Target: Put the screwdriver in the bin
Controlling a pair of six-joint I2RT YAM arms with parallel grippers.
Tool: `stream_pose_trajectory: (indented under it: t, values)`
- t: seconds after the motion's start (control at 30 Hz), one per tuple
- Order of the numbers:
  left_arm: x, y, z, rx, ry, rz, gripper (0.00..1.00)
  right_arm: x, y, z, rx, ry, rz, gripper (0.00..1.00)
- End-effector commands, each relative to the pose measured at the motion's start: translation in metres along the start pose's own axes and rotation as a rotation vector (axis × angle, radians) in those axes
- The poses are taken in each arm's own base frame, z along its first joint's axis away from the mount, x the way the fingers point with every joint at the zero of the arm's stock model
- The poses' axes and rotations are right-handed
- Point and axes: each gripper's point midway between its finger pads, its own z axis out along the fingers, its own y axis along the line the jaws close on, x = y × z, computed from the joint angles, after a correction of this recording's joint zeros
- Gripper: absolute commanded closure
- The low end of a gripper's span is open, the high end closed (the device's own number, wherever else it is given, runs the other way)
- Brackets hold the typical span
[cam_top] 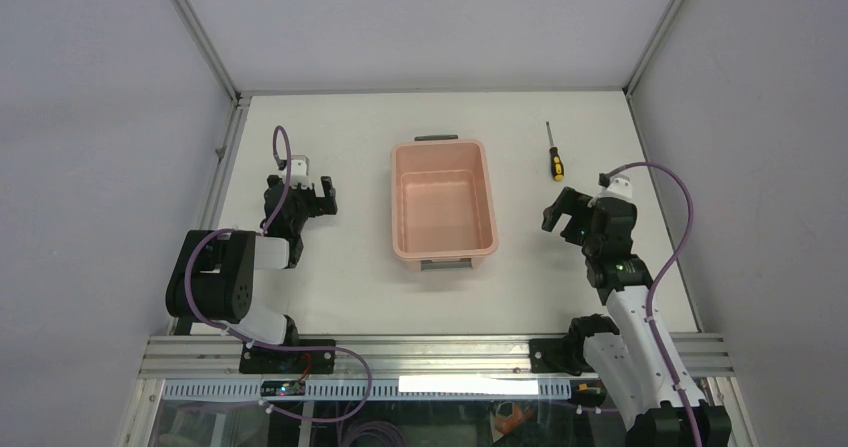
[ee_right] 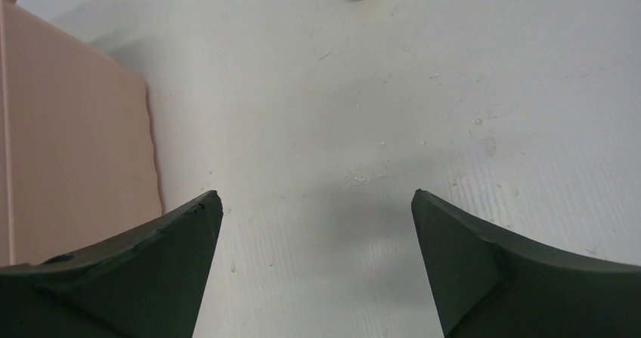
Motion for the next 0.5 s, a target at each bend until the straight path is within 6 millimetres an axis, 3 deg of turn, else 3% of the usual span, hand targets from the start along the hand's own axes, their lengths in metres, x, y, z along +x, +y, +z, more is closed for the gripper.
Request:
stream_pose_trajectory:
  t: [0.0,0.13,0.23,0.33,0.47]
  values:
    - [-0.016,-0.005,0.0,0.018,-0.051,-0.016,0.01,-0.023,0.008,0.001,-0.005,-0.042,0.014,0.01]
    - [-0.017,-0.005,0.0,0.017,-0.052,-0.016,0.01,-0.058,0.008,0.006,0.063,-0.055,0.005,0.01]
    - [-0.016,-0.005,0.0,0.017,-0.051,-0.016,0.01,-0.082,0.007,0.021,0.119,-0.037,-0.037,0.01]
    - [-0.016,-0.005,0.0,0.018,-0.051,-0.016,0.01,-0.098,0.014,0.047,0.111,0.03,-0.077,0.01]
    - [-0.016,-0.005,0.0,0.017,-0.051,-0.016,0.01,-0.1,0.012,0.099,0.118,0.208,-0.096,0.01]
